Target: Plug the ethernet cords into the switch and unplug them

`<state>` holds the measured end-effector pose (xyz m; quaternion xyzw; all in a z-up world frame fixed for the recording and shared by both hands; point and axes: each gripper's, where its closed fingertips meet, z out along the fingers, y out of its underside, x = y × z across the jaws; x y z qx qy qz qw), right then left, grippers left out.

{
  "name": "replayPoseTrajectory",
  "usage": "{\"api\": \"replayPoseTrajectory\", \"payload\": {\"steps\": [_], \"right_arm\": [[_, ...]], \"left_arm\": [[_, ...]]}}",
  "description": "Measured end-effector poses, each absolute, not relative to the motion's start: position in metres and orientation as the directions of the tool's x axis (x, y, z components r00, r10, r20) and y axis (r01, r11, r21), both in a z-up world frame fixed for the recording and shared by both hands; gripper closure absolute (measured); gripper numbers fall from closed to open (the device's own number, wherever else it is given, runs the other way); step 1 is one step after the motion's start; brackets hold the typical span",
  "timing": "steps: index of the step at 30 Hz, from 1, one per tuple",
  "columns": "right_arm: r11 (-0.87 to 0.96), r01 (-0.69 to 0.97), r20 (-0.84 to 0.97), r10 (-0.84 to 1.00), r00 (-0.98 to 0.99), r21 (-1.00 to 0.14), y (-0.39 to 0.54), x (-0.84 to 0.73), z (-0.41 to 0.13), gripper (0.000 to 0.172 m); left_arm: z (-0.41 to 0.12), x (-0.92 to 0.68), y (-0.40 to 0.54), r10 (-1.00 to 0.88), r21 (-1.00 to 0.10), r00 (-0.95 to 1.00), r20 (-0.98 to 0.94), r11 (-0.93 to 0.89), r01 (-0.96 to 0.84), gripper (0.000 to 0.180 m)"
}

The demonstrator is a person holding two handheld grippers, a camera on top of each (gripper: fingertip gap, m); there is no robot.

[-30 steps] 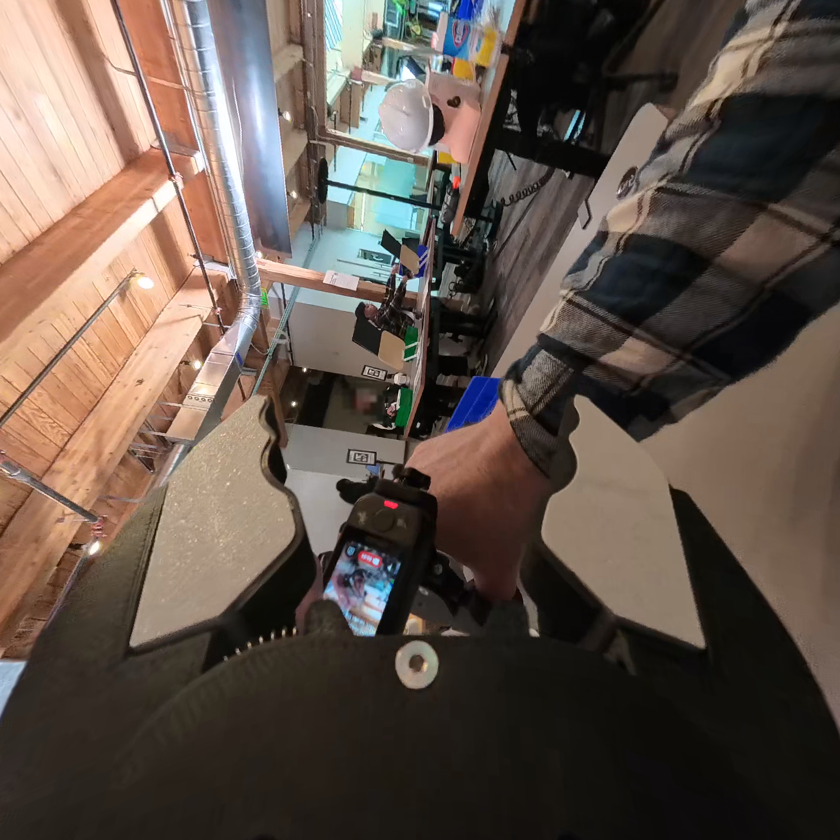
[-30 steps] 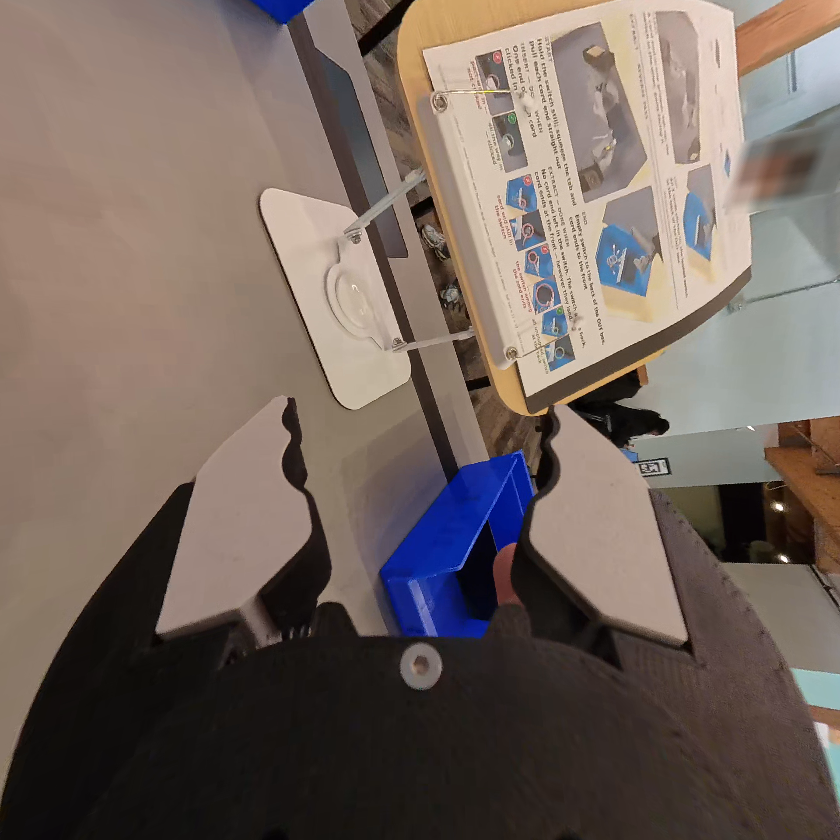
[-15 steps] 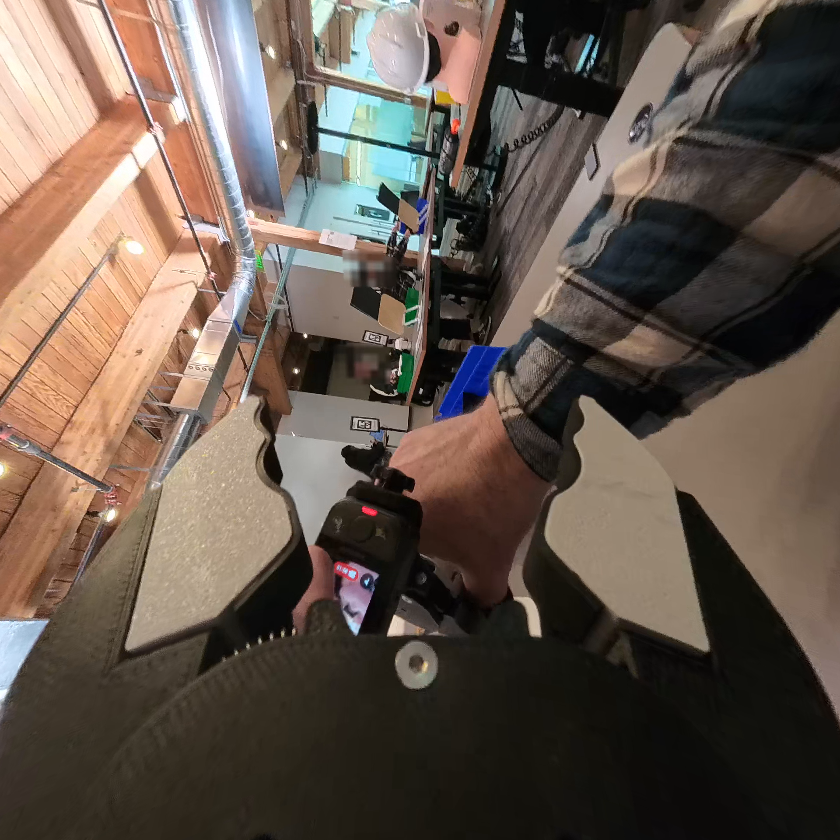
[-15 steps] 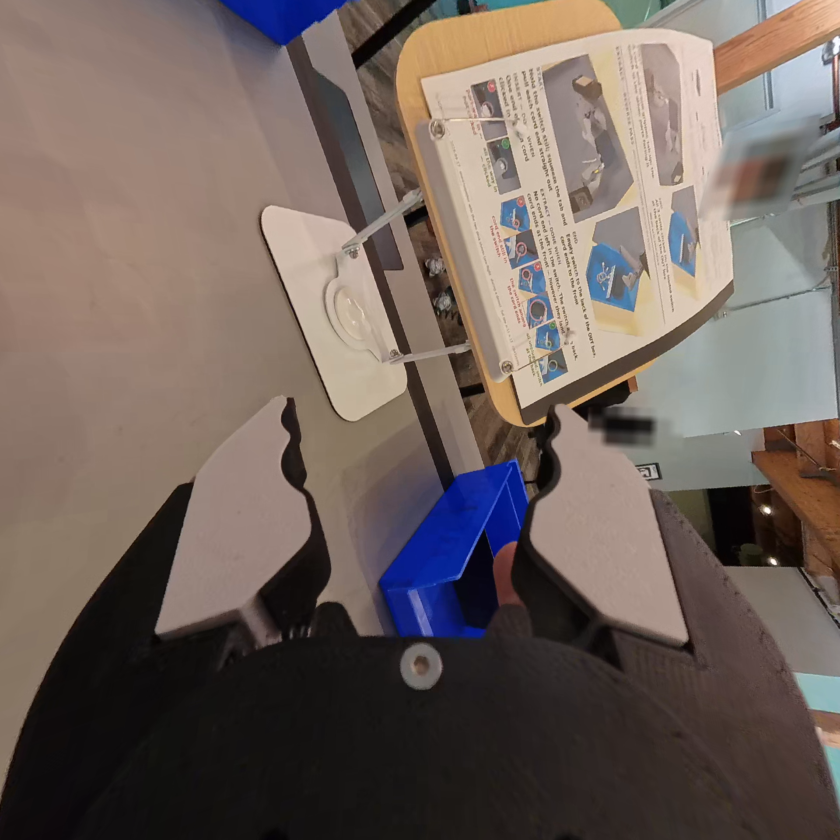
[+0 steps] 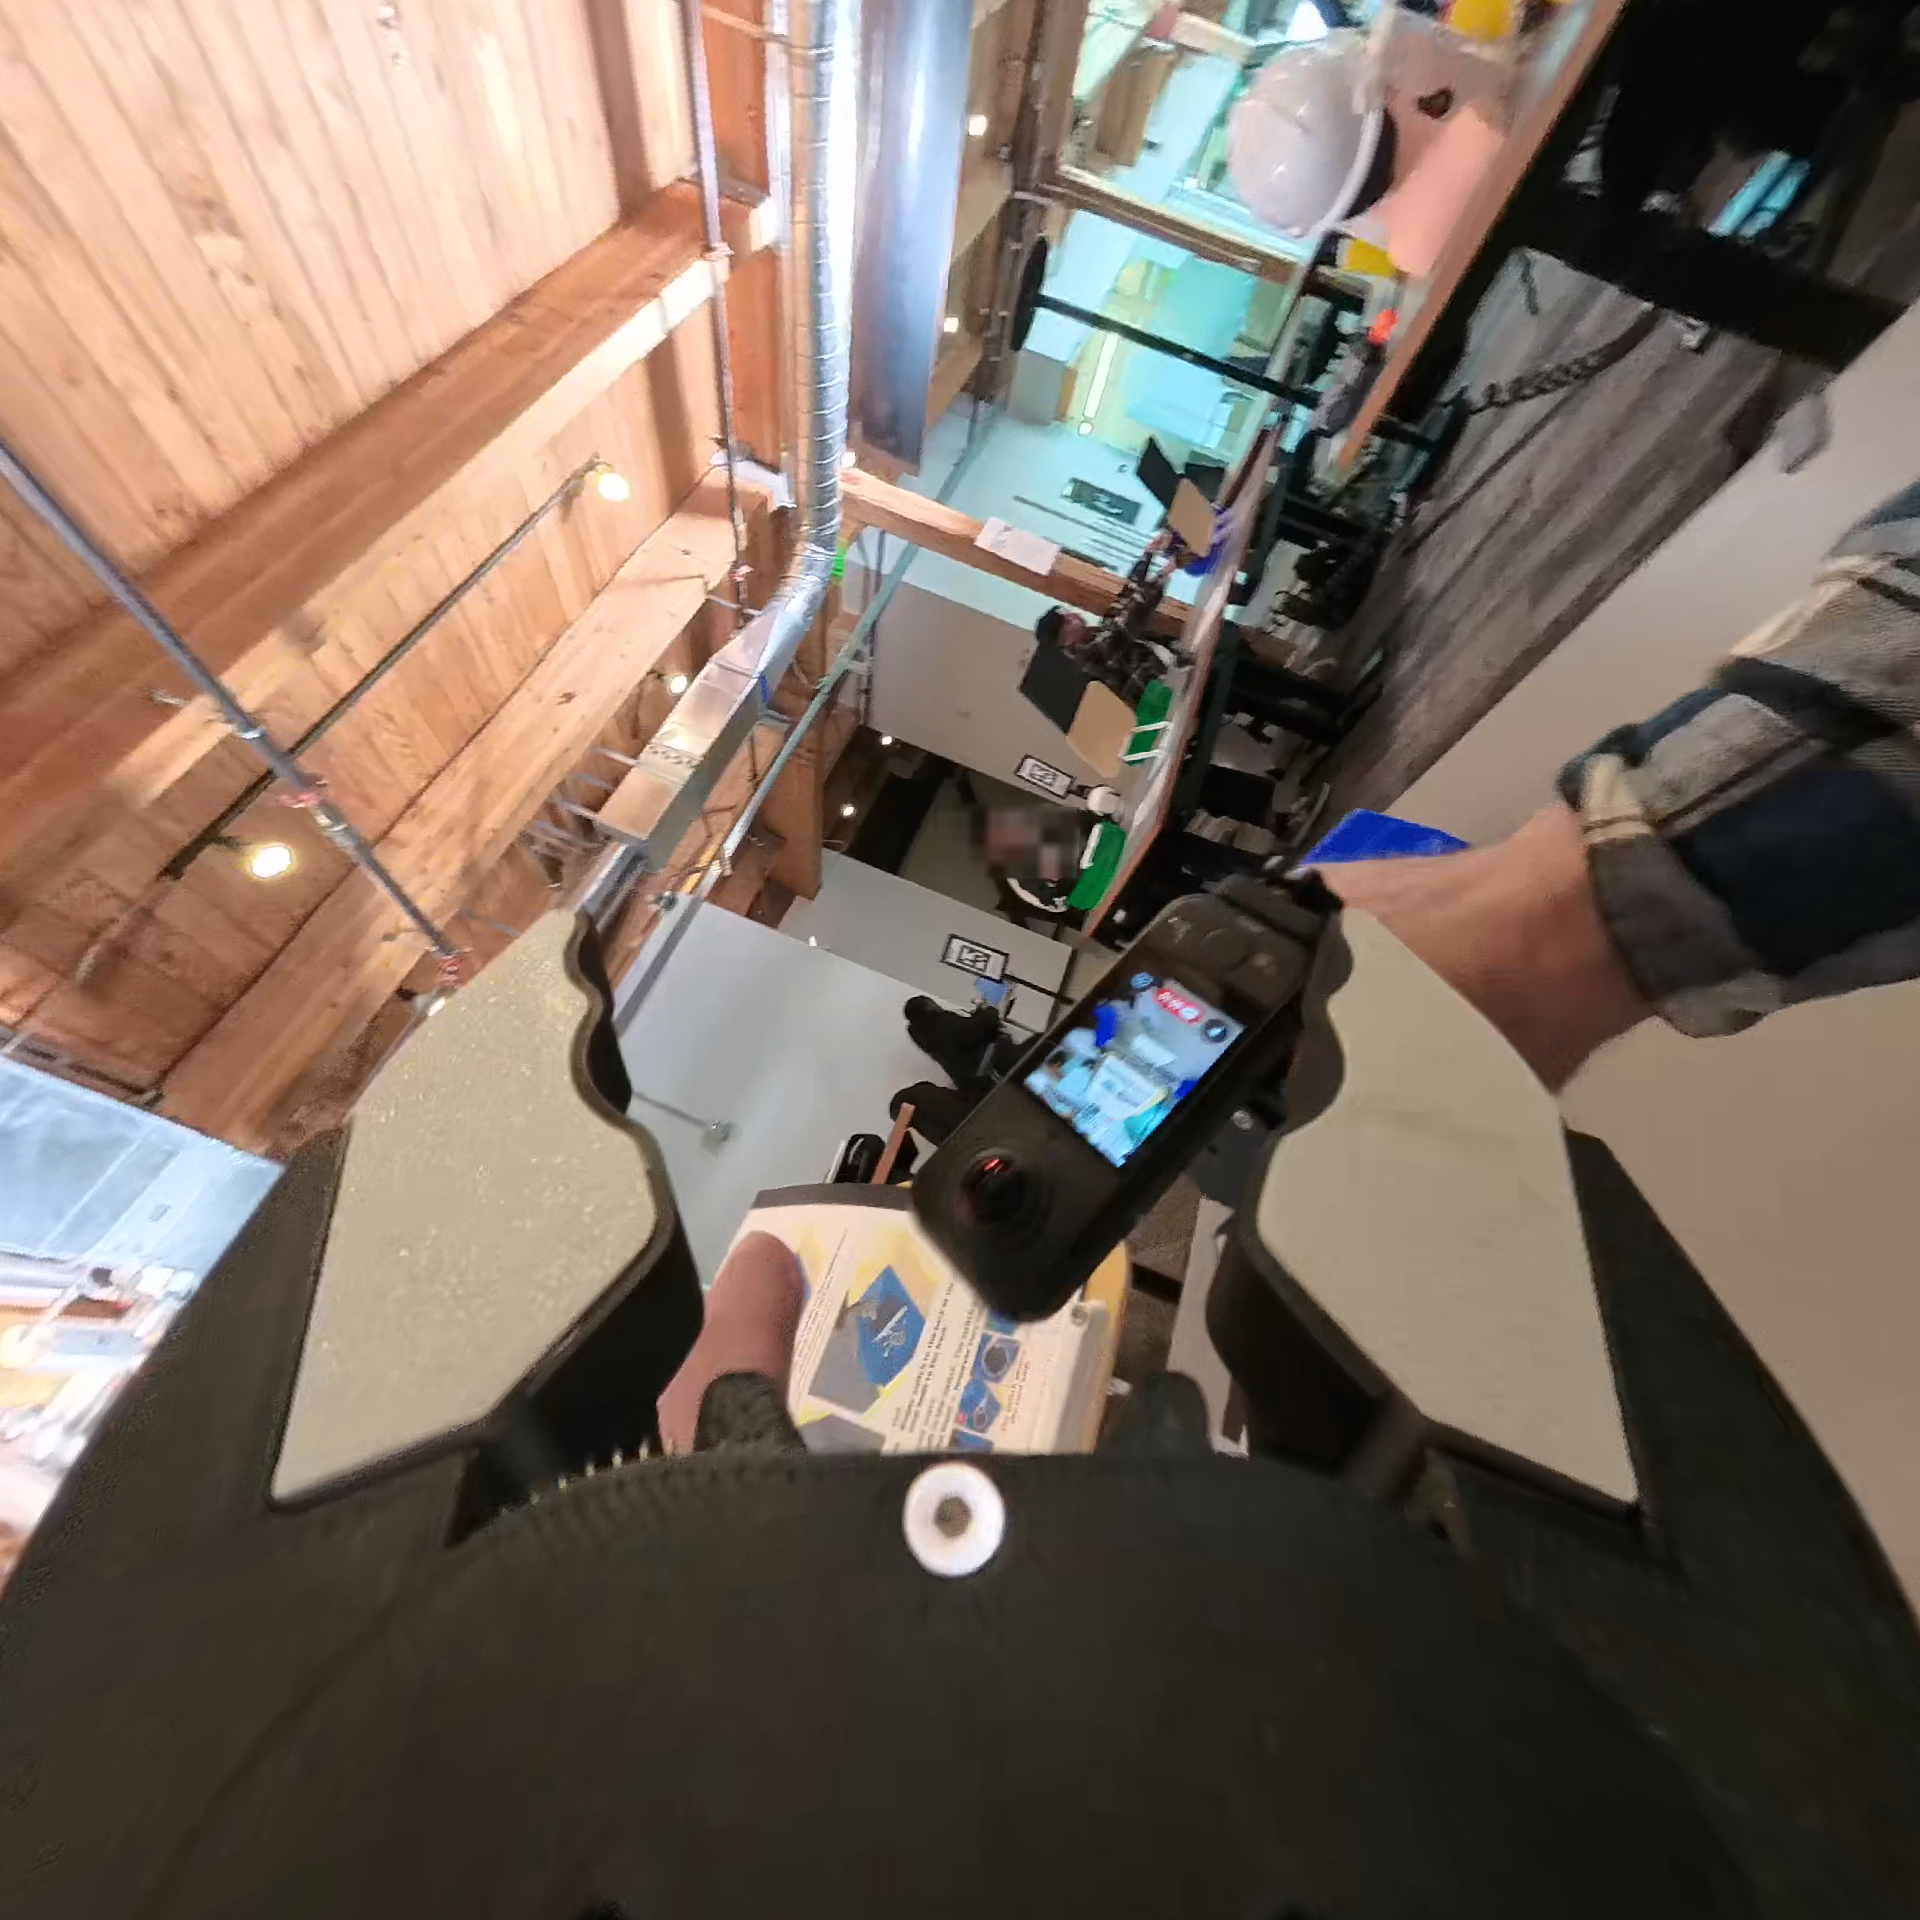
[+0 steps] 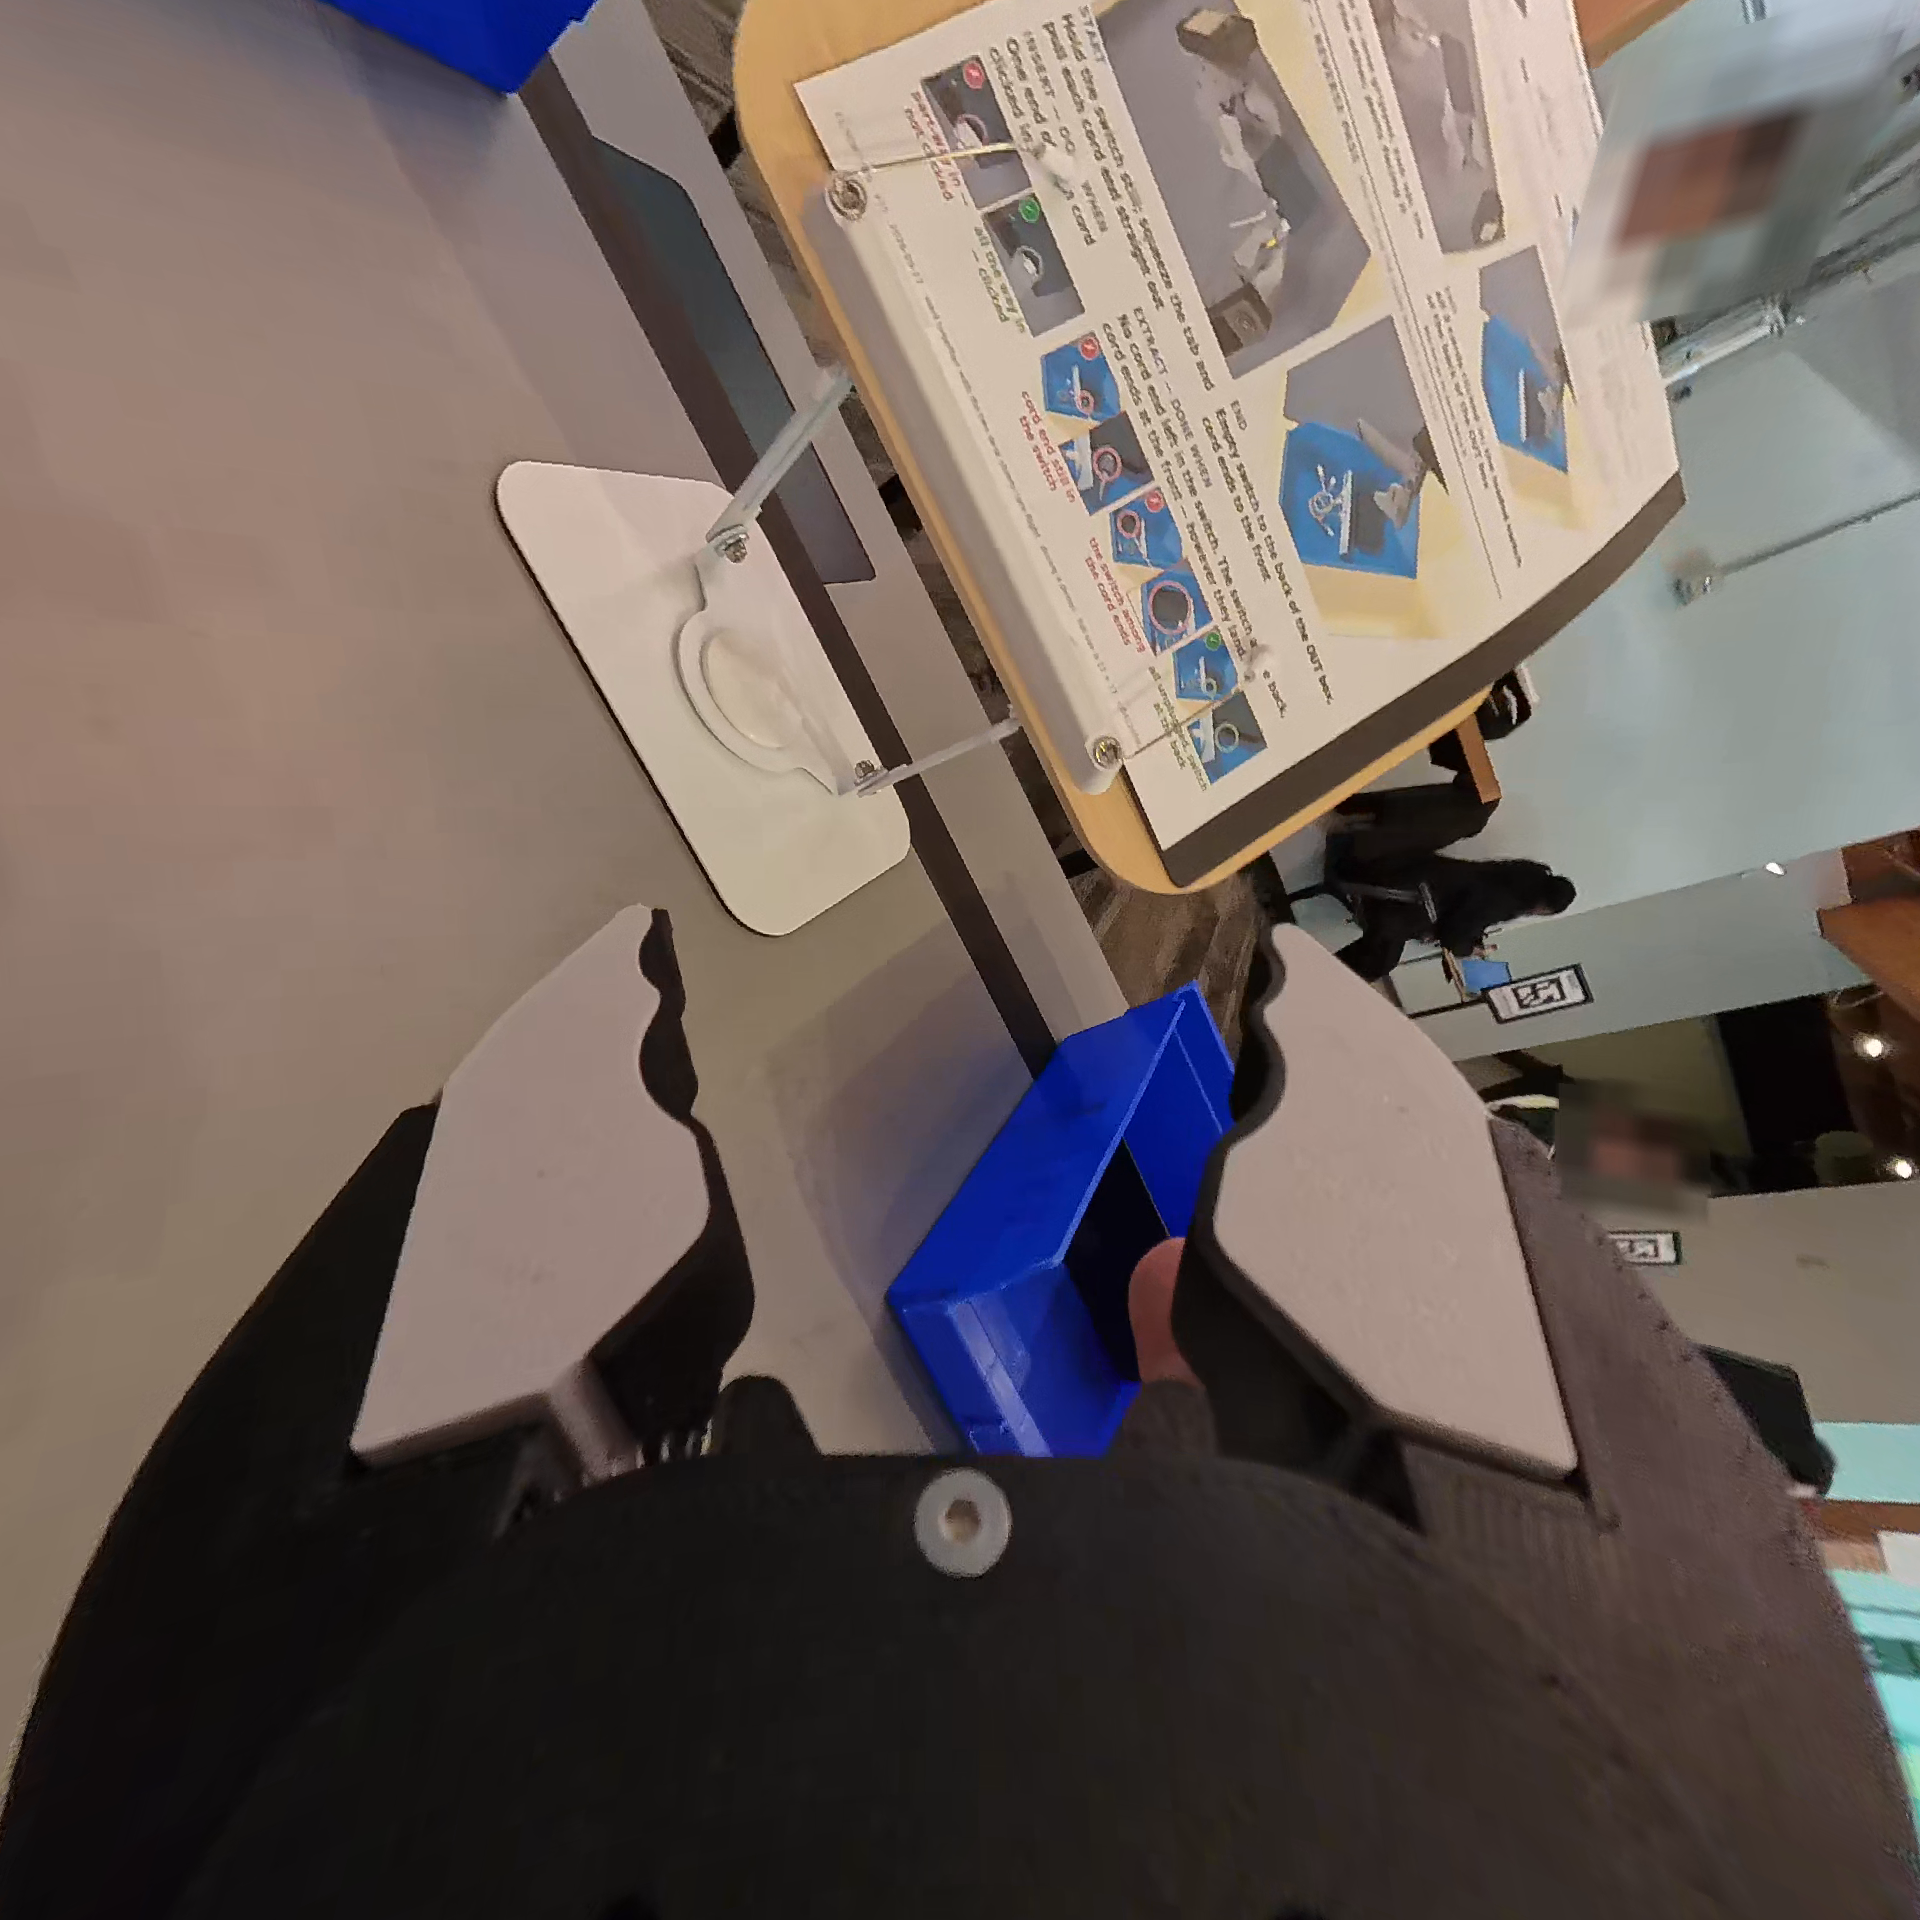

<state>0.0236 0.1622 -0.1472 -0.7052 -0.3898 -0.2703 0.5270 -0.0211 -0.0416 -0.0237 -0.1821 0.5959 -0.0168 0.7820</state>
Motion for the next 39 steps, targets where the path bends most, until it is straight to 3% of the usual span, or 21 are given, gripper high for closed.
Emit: {"api": "replayPoseTrajectory", "payload": {"steps": [7, 12, 16, 18, 20, 22, 25, 31, 34, 39], "right_arm": [[-0.188, 0.739, 0.704, 0.223, 0.674, -0.647, 0.169, 0.054, -0.148, 0.070], [-0.170, 0.602, 0.565, 0.223, 0.794, -0.780, 0.173, 0.071, -0.151, 0.077], [-0.165, 0.487, 0.439, 0.260, 0.860, -0.858, 0.175, 0.079, -0.162, 0.100], [-0.156, 0.471, 0.415, 0.292, 0.862, -0.868, 0.175, 0.078, -0.168, 0.128], [-0.144, 0.426, 0.368, 0.311, 0.877, -0.893, 0.177, 0.076, -0.171, 0.141], [-0.133, 0.379, 0.319, 0.333, 0.887, -0.916, 0.178, 0.074, -0.175, 0.161], [-0.141, 0.346, 0.282, 0.344, 0.896, -0.928, 0.182, 0.074, -0.184, 0.172], [-0.148, 0.250, 0.186, 0.346, 0.920, -0.957, 0.195, 0.074, -0.196, 0.170], [-0.160, 0.199, 0.134, 0.349, 0.928, -0.967, 0.210, 0.074, -0.200, 0.154], [-0.162, 0.095, 0.034, 0.348, 0.937, -0.982, 0.242, 0.080, -0.205, 0.146]], "left_arm": [[0.003, -0.057, 0.020, -0.362, -0.494, 0.459, -0.812, 0.845, -0.208, 0.059], [-0.022, -0.088, 0.102, -0.495, -0.719, 0.582, -0.645, 0.650, -0.244, 0.081], [-0.055, -0.116, 0.152, -0.552, -0.833, 0.655, -0.516, 0.500, -0.235, 0.127], [-0.074, -0.126, 0.168, -0.598, -0.879, 0.662, -0.451, 0.426, -0.214, 0.168], [-0.098, -0.130, 0.181, -0.644, -0.911, 0.649, -0.405, 0.343, -0.229, 0.180], [-0.117, -0.137, 0.196, -0.645, -0.924, 0.662, -0.382, 0.286, -0.255, 0.180], [-0.135, -0.145, 0.212, -0.671, -0.950, 0.673, -0.313, 0.216, -0.226, 0.180], [-0.158, -0.154, 0.246, -0.693, -0.981, 0.697, -0.184, 0.083, -0.176, 0.172], [-0.167, -0.151, 0.265, -0.694, -0.987, 0.708, -0.127, 0.019, -0.158, 0.145], [-0.178, -0.145, 0.287, -0.698, -0.989, 0.711, -0.084, -0.029, -0.145, 0.129]]}}
